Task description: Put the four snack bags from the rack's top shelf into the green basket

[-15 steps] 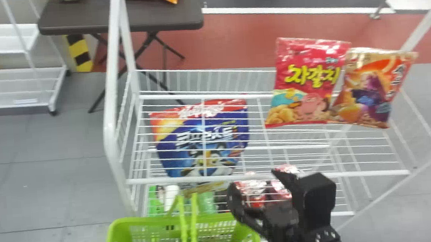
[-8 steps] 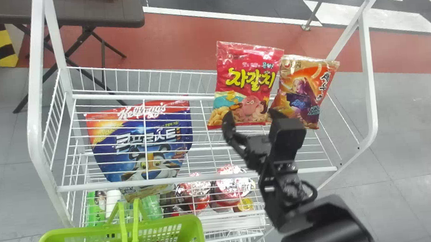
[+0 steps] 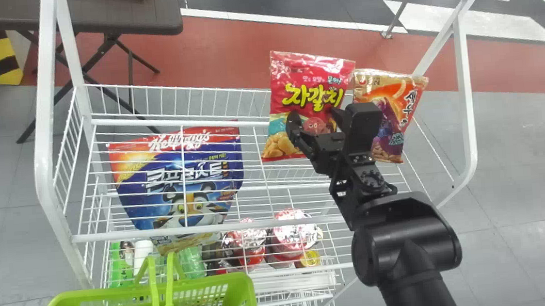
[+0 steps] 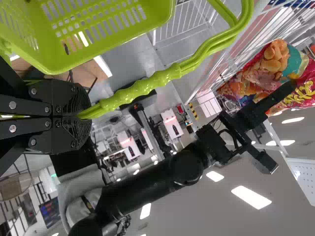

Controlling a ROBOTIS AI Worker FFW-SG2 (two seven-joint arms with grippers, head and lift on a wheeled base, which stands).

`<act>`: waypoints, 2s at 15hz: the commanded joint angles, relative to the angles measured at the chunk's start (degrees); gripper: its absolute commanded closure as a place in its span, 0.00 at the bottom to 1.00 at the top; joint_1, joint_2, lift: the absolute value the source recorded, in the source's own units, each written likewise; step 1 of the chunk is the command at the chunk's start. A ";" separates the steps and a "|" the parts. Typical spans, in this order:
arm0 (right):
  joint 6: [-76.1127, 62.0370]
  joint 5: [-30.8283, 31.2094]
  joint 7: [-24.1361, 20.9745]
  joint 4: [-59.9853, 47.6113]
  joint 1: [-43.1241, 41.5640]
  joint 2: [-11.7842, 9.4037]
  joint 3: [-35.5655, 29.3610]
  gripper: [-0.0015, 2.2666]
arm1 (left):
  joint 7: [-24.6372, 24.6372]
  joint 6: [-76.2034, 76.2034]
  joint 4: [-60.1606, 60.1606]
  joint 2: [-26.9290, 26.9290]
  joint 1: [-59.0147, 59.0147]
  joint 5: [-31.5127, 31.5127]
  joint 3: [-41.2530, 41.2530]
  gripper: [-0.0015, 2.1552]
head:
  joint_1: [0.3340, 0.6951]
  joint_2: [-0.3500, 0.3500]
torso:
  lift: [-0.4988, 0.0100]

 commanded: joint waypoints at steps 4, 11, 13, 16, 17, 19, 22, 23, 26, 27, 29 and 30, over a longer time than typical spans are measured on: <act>-7.31 -0.67 -0.45 -2.72 4.16 0.42 0.70 0.97 | 0.14 0.03 -0.09 -0.35 0.00 -0.55 -0.16 0.98 | 1.00 0.00 | 0.98; -6.60 -7.79 0.34 -18.54 14.97 0.51 -3.79 0.97 | 0.32 0.20 -0.26 -0.88 0.09 -1.43 -0.25 0.98 | 1.00 0.00 | 0.98; 0.78 -10.26 1.83 -29.96 22.53 0.51 -4.84 0.97 | 0.32 0.20 -0.26 -1.06 0.09 -1.60 -0.25 0.98 | 1.00 0.00 | 0.98; 22.58 -16.41 8.34 -42.80 30.53 1.13 -7.57 0.97 | 0.41 0.20 -0.17 -1.14 0.00 -1.69 -0.25 0.98 | 1.00 0.00 | 0.98; 30.84 -19.48 10.27 -44.82 31.23 1.21 -8.27 0.97 | 0.41 0.20 -0.26 -1.32 0.00 -1.60 -0.07 0.98 | 1.00 0.00 | 0.98; 38.22 -23.70 13.43 -47.37 34.57 1.48 -9.59 0.97 | 0.41 0.03 -0.26 -1.58 0.09 -1.60 -0.25 0.98 | 1.00 0.00 | 0.98; 47.36 -25.81 16.42 -48.42 37.74 1.65 -9.24 0.97 | 0.41 -0.33 -0.17 -1.93 0.09 -1.60 -0.34 0.98 | 1.00 0.02 | 0.98; 47.54 -25.20 16.42 -47.54 38.44 1.65 -8.62 0.97 | 0.41 -1.03 -0.09 -1.93 0.09 -1.60 -0.34 0.98 | 1.00 0.03 | 0.98; 47.36 -21.86 16.25 -42.27 39.41 1.57 -5.37 0.97 | 0.50 -1.73 0.09 -1.93 0.18 -1.60 -0.34 0.98 | 1.00 0.03 | 0.98; 47.19 -21.77 16.25 -40.33 39.58 1.57 -4.67 0.97 | 0.50 -1.91 0.18 -2.02 0.18 -1.60 -0.34 0.98 | 1.00 0.02 | 0.98; 44.02 -21.59 16.33 -36.29 39.58 1.30 -2.38 0.97 | 0.50 -2.08 0.44 -2.02 0.18 -1.60 -0.34 0.98 | 1.00 0.01 | 0.98; 41.91 -21.33 16.33 -35.41 39.50 1.13 -0.89 0.97 | 0.58 -2.26 0.44 -2.02 0.18 -1.60 -0.51 0.98 | 1.00 0.01 | 0.98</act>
